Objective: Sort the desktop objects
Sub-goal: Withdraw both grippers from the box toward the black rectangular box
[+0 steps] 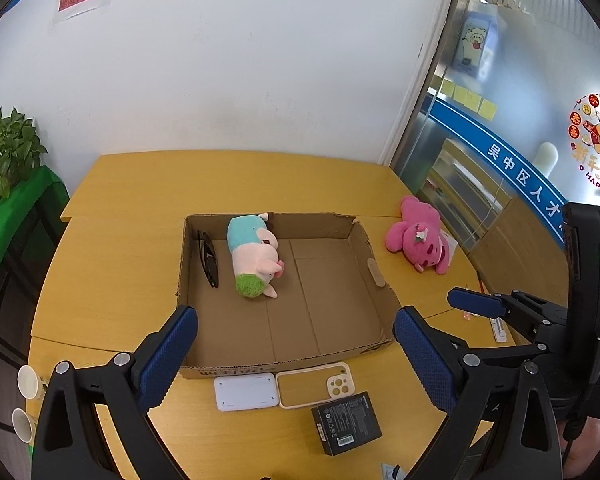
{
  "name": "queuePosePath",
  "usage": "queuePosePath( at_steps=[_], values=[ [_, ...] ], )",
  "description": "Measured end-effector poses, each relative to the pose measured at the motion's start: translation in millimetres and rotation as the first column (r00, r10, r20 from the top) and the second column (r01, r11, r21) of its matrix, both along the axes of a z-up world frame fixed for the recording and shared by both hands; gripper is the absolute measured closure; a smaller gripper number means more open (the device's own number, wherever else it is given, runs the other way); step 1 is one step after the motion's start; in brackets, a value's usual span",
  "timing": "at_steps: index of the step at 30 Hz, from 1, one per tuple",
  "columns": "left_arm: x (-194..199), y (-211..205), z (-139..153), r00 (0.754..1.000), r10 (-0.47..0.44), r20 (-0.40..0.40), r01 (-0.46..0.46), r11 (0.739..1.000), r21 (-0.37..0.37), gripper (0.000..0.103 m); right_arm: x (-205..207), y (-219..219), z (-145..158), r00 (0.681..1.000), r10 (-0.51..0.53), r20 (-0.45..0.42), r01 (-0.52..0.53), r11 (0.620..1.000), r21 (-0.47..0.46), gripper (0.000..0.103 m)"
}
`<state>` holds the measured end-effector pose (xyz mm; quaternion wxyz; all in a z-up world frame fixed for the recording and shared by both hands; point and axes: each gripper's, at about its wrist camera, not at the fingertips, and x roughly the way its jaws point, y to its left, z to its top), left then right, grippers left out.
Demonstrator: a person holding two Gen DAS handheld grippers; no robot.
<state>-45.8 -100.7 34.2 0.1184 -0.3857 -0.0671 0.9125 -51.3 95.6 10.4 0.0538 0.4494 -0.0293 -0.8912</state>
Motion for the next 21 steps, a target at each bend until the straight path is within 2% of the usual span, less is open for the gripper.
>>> queuePosePath(
  at_steps=[12, 13, 14, 15, 16, 17, 19, 20, 21],
  values=[
    [-0.7, 6.7, -7.7, 1.0, 0.011, 0.029, -0.011, 1.0, -0.015, 0.003, 6.4, 7.8, -3.8, 1.0, -0.02, 0.012, 0.02, 1.0, 0.003, 0.023],
    [0.7, 6.4, -7.4, 1.0, 0.014, 0.023, -0.013, 1.0, -0.019, 0.003, 8.1, 7.6, -2.5, 1.0, -0.021, -0.004, 0.022, 1.0, 0.014, 0.029],
    [2.6, 6.0, -6.9, 1.0, 0.015, 0.007, -0.014, 0.999, -0.029, 0.015, 9.2, 6.8, -1.4, 1.0, -0.021, -0.014, 0.022, 0.999, 0.024, 0.039],
    [4.9, 6.1, -6.1, 1.0, 0.02, -0.011, -0.02, 0.999, -0.046, 0.028, 10.0, 5.8, -0.9, 1.0, -0.017, -0.021, 0.018, 0.999, 0.035, 0.077],
    [5.3, 6.1, -6.9, 1.0, 0.023, -0.012, -0.024, 0.998, -0.063, 0.062, 10.0, 5.0, -1.7, 1.0, -0.014, -0.017, 0.015, 0.999, 0.043, 0.097],
    [3.5, 4.8, -9.2, 1.0, 0.014, 0.007, -0.013, 0.998, -0.058, 0.087, 9.9, 5.3, -3.1, 1.0, -0.014, -0.009, 0.014, 0.999, 0.04, 0.099],
    [2.2, 0.7, -12.9, 0.999, 0.002, 0.034, -0.002, 1.0, -0.007, 0.089, 10.5, 5.4, -7.0, 1.0, -0.006, 0.009, 0.006, 1.0, 0.02, 0.099],
    [1.9, -1.0, -14.3, 0.999, 0.006, 0.043, -0.007, 1.0, 0.01, 0.086, 10.7, 5.8, -8.1, 1.0, -0.005, 0.014, 0.005, 1.0, 0.01, 0.096],
    [0.4, -2.0, -15.8, 0.998, 0.016, 0.054, -0.016, 1.0, 0.012, 0.077, 10.3, 6.5, -9.3, 1.0, -0.003, 0.022, 0.003, 1.0, -0.006, 0.073]
  ],
)
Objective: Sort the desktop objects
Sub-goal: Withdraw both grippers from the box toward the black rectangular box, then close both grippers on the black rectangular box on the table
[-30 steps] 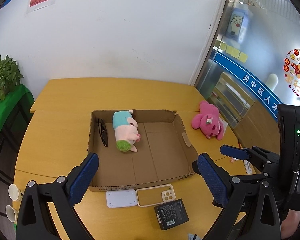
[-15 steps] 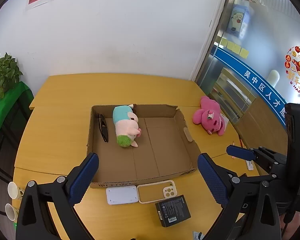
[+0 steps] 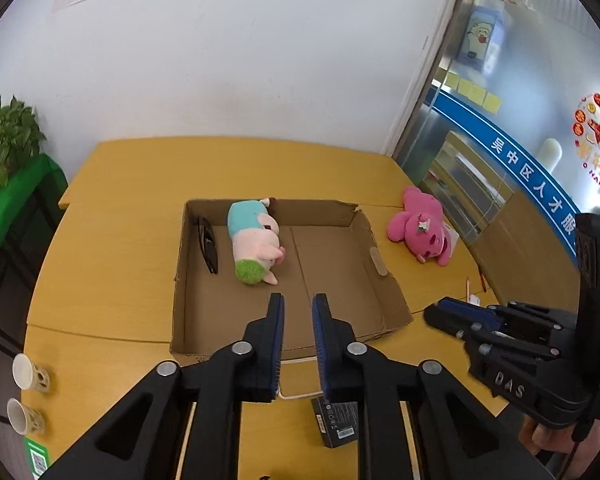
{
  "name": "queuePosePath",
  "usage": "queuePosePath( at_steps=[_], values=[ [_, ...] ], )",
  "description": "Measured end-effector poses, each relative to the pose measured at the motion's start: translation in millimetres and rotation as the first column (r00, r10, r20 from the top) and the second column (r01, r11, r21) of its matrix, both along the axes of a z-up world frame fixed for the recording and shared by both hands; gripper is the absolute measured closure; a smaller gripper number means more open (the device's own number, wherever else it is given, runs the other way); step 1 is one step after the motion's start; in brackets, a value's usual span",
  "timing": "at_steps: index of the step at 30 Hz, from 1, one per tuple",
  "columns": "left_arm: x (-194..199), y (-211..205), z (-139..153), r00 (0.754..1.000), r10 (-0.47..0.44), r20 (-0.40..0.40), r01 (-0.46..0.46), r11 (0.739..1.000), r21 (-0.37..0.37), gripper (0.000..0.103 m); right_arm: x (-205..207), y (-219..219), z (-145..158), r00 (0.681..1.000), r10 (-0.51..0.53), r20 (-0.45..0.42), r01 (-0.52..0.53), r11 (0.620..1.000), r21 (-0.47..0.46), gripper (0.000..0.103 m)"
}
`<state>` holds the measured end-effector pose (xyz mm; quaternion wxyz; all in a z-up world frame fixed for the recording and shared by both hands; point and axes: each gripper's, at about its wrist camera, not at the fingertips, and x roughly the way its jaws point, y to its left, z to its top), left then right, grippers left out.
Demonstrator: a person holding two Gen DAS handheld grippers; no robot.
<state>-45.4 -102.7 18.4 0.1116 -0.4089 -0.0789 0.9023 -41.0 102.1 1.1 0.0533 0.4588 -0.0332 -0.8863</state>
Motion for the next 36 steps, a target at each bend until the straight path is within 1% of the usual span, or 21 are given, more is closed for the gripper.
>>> queuePosePath(
  at_steps=[1, 2, 3, 4, 5, 7, 10, 13, 18, 21, 23, 25, 27, 29, 30, 33, 35, 36],
  values=[
    [-1.5, -0.3, -1.4, 1.0, 0.013, 0.016, -0.013, 1.0, -0.003, 0.042, -0.1, 0.7, -0.9, 1.0, -0.004, 0.005, 0.004, 1.0, -0.008, 0.038],
    [-3.0, -0.6, -2.8, 0.999, 0.037, 0.029, -0.036, 0.999, -0.012, 0.011, 0.3, 2.2, -1.1, 1.0, -0.012, 0.004, 0.012, 1.0, -0.014, 0.025],
    [-2.6, -1.6, -2.4, 0.998, 0.057, 0.019, -0.057, 0.998, -0.017, 0.006, 1.5, 3.1, -0.3, 1.0, -0.019, -0.005, 0.019, 1.0, -0.012, 0.02],
    [-1.3, -2.4, -1.4, 0.997, 0.071, 0.003, -0.071, 0.997, -0.017, 0.006, 2.6, 4.3, 1.7, 1.0, -0.025, -0.018, 0.025, 1.0, -0.008, 0.021],
    [-1.7, -2.1, -1.9, 0.998, 0.069, 0.004, -0.069, 0.997, -0.015, 0.006, 2.1, 5.5, 2.8, 1.0, -0.022, -0.015, 0.022, 1.0, -0.004, 0.021],
    [-4.8, -1.2, -5.3, 0.998, 0.06, 0.022, -0.06, 0.998, -0.013, 0.006, 1.2, 9.3, 4.2, 1.0, -0.024, -0.012, 0.024, 1.0, -0.006, 0.021],
    [-7.9, -2.0, -12.2, 0.995, 0.083, 0.05, -0.082, 0.996, -0.025, 0.006, 0.5, 17.6, 0.6, 0.999, -0.045, 0.004, 0.045, 0.999, -0.021, 0.02],
    [-7.6, -0.5, -15.5, 0.995, 0.088, 0.051, -0.087, 0.996, -0.024, 0.006, 2.7, 22.0, -3.7, 0.999, -0.048, 0.015, 0.049, 0.999, -0.018, 0.02],
    [-9.0, 9.2, -16.4, 0.997, 0.074, 0.039, -0.072, 0.996, -0.051, 0.006, 3.4, 29.0, -9.1, 0.998, -0.05, 0.025, 0.051, 0.998, -0.024, 0.02],
    [-10.6, 14.6, -18.8, 0.996, 0.068, 0.054, -0.065, 0.997, -0.053, 0.006, 1.0, 32.3, -11.2, 0.999, -0.04, 0.034, 0.041, 0.999, -0.021, 0.02],
    [-11.6, 19.1, -23.3, 0.997, 0.051, 0.06, -0.048, 0.997, -0.057, 0.006, 1.1, 34.9, -10.3, 0.999, -0.034, 0.02, 0.035, 0.999, -0.033, 0.02],
    [-13.7, 21.6, -32.6, 0.995, 0.041, 0.09, -0.036, 0.998, -0.052, 0.006, 0.8, 37.9, -15.7, 0.999, -0.024, 0.026, 0.025, 0.999, -0.044, 0.02],
    [-15.8, 22.8, -51.1, 0.987, 0.017, 0.162, -0.018, 1.0, 0.001, 0.006, 1.4, 43.7, -27.9, 0.999, -0.014, 0.049, 0.017, 0.998, -0.057, 0.02],
    [-17.1, 25.9, -76.6, 0.968, -0.017, 0.249, 0.006, 0.999, 0.045, 0.006, 4.9, 52.7, -48.4, 0.996, 0.0, 0.092, 0.007, 0.997, -0.082, 0.02],
    [-15.8, 30.0, -91.9, 0.955, -0.031, 0.294, 0.018, 0.999, 0.047, 0.006, 7.4, 57.5, -60.8, 0.993, 0.01, 0.118, 0.002, 0.995, -0.098, 0.02],
    [-11.3, 42.9, -128.6, 0.924, -0.07, 0.376, 0.063, 0.998, 0.029, 0.006, 20.3, 76.6, -113.2, 0.972, 0.044, 0.231, -0.012, 0.99, -0.139, 0.02],
    [-8.5, 50.7, -151.3, 0.903, -0.094, 0.42, 0.082, 0.996, 0.045, 0.006, 30.5, 83.9, -145.1, 0.952, 0.07, 0.299, -0.027, 0.989, -0.146, 0.02],
    [-8.4, 54.4, -165.7, 0.885, -0.105, 0.454, 0.086, 0.994, 0.063, 0.006, 35.5, 85.7, -160.1, 0.939, 0.086, 0.332, -0.039, 0.989, -0.146, 0.021]
  ],
)
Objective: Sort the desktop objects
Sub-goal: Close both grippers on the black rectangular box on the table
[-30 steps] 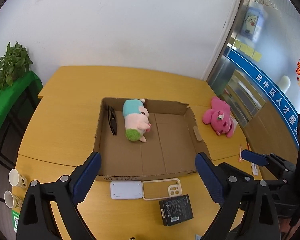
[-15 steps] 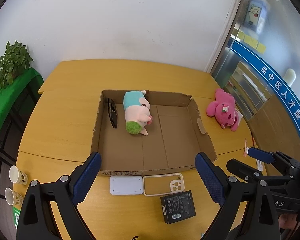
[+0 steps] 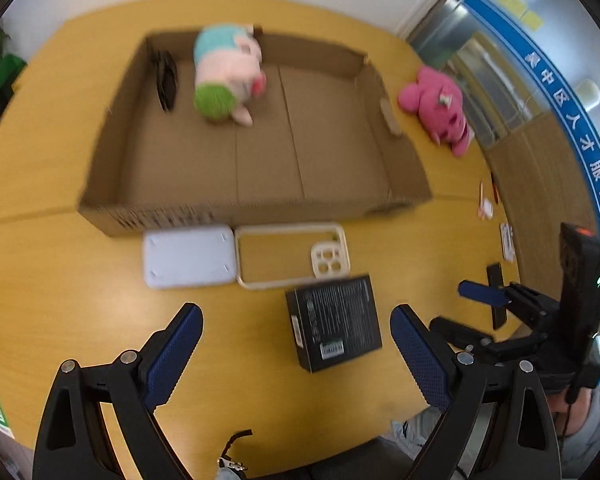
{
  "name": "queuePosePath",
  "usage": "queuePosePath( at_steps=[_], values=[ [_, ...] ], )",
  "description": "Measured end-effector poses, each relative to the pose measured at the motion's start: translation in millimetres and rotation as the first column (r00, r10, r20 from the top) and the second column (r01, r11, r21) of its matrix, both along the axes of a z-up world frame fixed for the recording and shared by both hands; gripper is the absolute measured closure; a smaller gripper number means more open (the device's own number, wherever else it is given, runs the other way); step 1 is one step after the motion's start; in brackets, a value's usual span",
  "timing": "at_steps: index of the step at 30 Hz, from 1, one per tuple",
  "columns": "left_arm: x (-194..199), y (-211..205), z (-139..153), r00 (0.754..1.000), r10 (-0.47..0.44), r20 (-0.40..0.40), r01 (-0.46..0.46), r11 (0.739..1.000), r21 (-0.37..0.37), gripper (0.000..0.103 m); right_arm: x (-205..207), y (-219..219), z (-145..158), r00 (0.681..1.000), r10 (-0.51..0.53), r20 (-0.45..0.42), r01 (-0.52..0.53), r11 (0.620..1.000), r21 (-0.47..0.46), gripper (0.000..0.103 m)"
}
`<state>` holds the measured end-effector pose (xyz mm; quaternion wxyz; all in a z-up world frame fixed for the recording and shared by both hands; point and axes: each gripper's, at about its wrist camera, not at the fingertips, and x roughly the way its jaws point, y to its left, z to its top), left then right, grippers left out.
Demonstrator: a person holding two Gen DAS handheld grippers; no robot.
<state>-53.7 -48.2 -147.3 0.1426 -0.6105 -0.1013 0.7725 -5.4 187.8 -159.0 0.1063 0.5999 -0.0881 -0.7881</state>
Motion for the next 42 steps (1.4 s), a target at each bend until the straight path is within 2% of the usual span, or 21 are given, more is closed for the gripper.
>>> queuePosePath(
  at_steps=[2, 6, 12, 15, 17, 18, 19, 21, 23, 27, 31, 33, 35, 39, 42],
  values=[
    [0.1, 8.1, -27.0, 0.998, -0.006, 0.062, 0.004, 0.999, 0.033, 0.006, 12.4, -2.0, -26.5, 0.997, 0.067, 0.038, -0.066, 0.997, -0.025, 0.021],
    [-2.8, 22.4, -67.4, 0.992, -0.019, 0.125, 0.012, 0.998, 0.056, 0.007, 29.1, -13.4, -57.3, 0.981, 0.188, 0.041, -0.187, 0.981, -0.043, 0.021],
    [-7.9, 40.5, -120.8, 0.979, -0.028, 0.201, 0.004, 0.993, 0.121, 0.011, 40.3, -32.3, -98.6, 0.93, 0.366, 0.015, -0.366, 0.925, 0.101, 0.021],
    [-10.2, 51.2, -134.7, 0.976, -0.038, 0.213, 0.005, 0.989, 0.15, 0.013, 38.3, -37.4, -113.4, 0.915, 0.403, 0.016, -0.401, 0.905, 0.143, 0.024],
    [-6.7, 63.2, -149.6, 0.965, -0.059, 0.254, 0.019, 0.987, 0.157, 0.026, 35.7, -41.2, -120.2, 0.906, 0.423, 0.018, -0.422, 0.898, 0.125, 0.027],
    [-3.4, 68.0, -155.0, 0.96, -0.063, 0.273, 0.026, 0.99, 0.137, 0.026, 35.0, -44.2, -120.6, 0.901, 0.434, 0.013, -0.433, 0.895, 0.104, 0.028],
    [0.5, 71.7, -156.9, 0.958, -0.071, 0.278, 0.032, 0.989, 0.143, 0.023, 35.4, -46.2, -119.1, 0.896, 0.443, 0.003, -0.442, 0.893, 0.087, 0.027],
    [6.3, 75.4, -153.0, 0.964, -0.081, 0.253, 0.05, 0.991, 0.126, 0.023, 37.6, -49.4, -116.4, 0.888, 0.46, -0.009, -0.458, 0.885, 0.088, 0.026],
    [8.7, 71.3, -151.9, 0.962, -0.064, 0.267, 0.034, 0.993, 0.116, 0.023, 40.7, -41.8, -116.2, 0.882, 0.47, -0.016, -0.468, 0.88, 0.075, 0.028],
    [4.8, 56.7, -150.0, 0.969, 0.004, 0.245, -0.027, 0.996, 0.089, 0.02, 38.9, -17.6, -113.1, 0.903, 0.428, -0.032, -0.425, 0.902, 0.071, 0.028],
    [-6.5, 64.4, -161.5, 0.967, 0.017, 0.255, -0.052, 0.99, 0.131, 0.012, 33.6, -31.1, -116.3, 0.861, 0.507, -0.047, -0.502, 0.86, 0.09, 0.028],
    [-9.1, 72.1, -160.2, 0.975, 0.008, 0.221, -0.036, 0.992, 0.123, 0.012, 34.1, -43.9, -119.5, 0.834, 0.549, -0.057, -0.543, 0.834, 0.094, 0.026],
    [-10.3, 79.6, -161.0, 0.979, -0.009, 0.205, -0.013, 0.994, 0.105, 0.011, 33.4, -56.2, -127.6, 0.816, 0.575, -0.054, -0.562, 0.812, 0.155, 0.026],
    [-11.3, 68.1, -158.6, 0.978, 0.017, 0.21, -0.043, 0.992, 0.118, 0.017, 30.1, -57.8, -132.9, 0.836, 0.544, -0.067, -0.527, 0.832, 0.176, 0.028],
    [-8.0, 65.3, -150.5, 0.98, 0.033, 0.197, -0.056, 0.992, 0.117, 0.021, 32.5, -56.7, -125.4, 0.852, 0.518, -0.079, -0.5, 0.849, 0.17, 0.032]
  ],
)
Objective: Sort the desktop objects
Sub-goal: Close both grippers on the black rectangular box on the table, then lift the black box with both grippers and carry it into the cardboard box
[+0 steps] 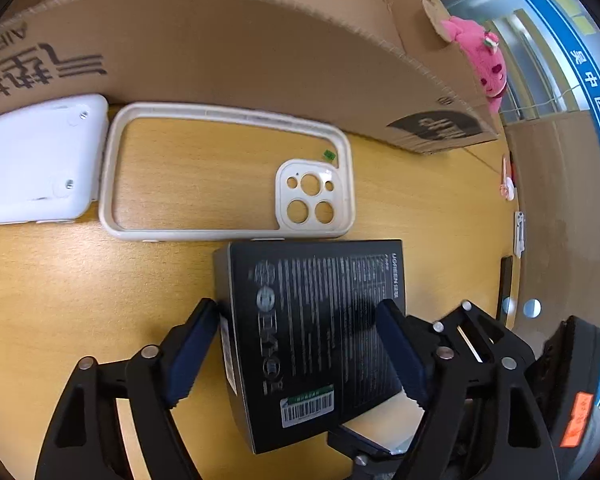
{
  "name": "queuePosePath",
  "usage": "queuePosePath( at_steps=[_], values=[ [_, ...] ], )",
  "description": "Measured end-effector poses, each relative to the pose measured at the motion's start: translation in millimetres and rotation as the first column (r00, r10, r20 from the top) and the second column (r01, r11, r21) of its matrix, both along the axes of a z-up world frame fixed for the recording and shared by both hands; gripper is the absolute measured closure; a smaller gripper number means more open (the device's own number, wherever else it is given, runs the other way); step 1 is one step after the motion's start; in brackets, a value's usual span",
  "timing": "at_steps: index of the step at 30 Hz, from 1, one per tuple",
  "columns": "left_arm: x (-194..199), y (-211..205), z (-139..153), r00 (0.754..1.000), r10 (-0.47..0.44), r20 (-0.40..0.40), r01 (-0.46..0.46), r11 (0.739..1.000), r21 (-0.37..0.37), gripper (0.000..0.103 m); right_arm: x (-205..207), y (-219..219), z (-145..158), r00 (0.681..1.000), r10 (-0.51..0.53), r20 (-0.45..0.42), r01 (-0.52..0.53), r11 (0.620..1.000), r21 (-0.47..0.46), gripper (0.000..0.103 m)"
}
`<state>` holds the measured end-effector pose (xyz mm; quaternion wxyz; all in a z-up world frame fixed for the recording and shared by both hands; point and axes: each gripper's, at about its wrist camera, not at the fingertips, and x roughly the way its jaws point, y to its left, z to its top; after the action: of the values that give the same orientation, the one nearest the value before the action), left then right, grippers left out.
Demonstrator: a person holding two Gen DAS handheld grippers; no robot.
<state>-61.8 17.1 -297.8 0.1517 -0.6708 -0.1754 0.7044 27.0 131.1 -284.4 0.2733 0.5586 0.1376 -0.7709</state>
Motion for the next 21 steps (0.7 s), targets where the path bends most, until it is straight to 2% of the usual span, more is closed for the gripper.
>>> queuePosePath(
  at_steps=[4, 7, 12, 16, 21],
  values=[
    [2.2, 2.6, 34.2, 0.999, 0.022, -0.029, -0.022, 1.0, 0.016, 0.022, 2.0, 0.5, 29.0, 0.998, -0.041, -0.05, 0.04, 0.999, -0.017, 0.032],
    [-0.8, 7.8, 75.6, 0.994, -0.022, -0.11, 0.021, 1.0, -0.01, 0.023, -0.5, -1.0, 57.8, 0.993, -0.059, -0.105, 0.057, 0.998, -0.016, 0.032],
    [-18.6, -3.8, 157.1, 0.973, 0.016, -0.228, -0.01, 1.0, 0.028, 0.028, -18.3, -1.5, 121.7, 0.969, -0.084, -0.231, 0.082, 0.996, -0.019, 0.032],
    [-40.0, -7.3, 224.1, 0.944, 0.028, -0.329, -0.011, 0.998, 0.054, 0.029, -44.7, -0.1, 190.6, 0.924, -0.094, -0.372, 0.093, 0.995, -0.02, 0.032],
    [-70.8, -12.0, 298.8, 0.893, 0.043, -0.448, -0.004, 0.996, 0.088, 0.029, -71.0, 1.3, 271.9, 0.843, -0.092, -0.53, 0.094, 0.995, -0.022, 0.032]
  ],
)
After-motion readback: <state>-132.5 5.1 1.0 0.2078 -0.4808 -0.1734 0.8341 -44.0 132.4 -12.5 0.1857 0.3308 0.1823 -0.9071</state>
